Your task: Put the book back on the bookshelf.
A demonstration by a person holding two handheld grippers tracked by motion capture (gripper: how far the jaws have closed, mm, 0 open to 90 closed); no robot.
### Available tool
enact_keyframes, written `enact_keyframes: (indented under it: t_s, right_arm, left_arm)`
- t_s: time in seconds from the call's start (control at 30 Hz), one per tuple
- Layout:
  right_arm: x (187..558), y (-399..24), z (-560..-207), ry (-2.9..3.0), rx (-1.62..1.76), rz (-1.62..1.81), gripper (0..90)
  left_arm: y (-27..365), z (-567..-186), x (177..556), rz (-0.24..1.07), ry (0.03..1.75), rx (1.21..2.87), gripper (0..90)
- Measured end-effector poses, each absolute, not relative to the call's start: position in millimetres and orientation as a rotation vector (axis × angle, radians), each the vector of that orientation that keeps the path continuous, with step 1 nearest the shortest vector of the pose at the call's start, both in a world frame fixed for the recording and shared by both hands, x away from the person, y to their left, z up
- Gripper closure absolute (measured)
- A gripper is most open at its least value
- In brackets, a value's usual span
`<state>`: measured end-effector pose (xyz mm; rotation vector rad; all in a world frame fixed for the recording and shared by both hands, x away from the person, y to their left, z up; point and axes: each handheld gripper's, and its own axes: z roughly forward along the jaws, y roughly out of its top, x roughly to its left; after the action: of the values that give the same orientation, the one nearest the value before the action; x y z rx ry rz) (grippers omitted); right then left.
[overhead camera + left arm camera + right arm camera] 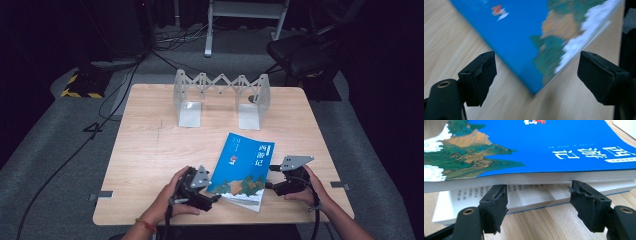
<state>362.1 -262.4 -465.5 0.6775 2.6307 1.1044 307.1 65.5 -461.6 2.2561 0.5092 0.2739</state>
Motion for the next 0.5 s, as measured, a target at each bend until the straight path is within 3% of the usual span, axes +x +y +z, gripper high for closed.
enact_keyframes:
  t_s: [0.17, 0.5]
  right_arm:
    - [363.2, -257.3, -451.5, 2.588, 0.705, 1.146, 30.6]
    - [369.1, -245.9, -435.9, 2.538, 0.712, 1.209, 30.6]
  left_arm:
    - [20.4, -459.1, 294.8, 0.244, 0.396, 2.28, 18.1]
    - [-1.2, -467.5, 301.2, 0.337, 0.532, 2.221, 24.8]
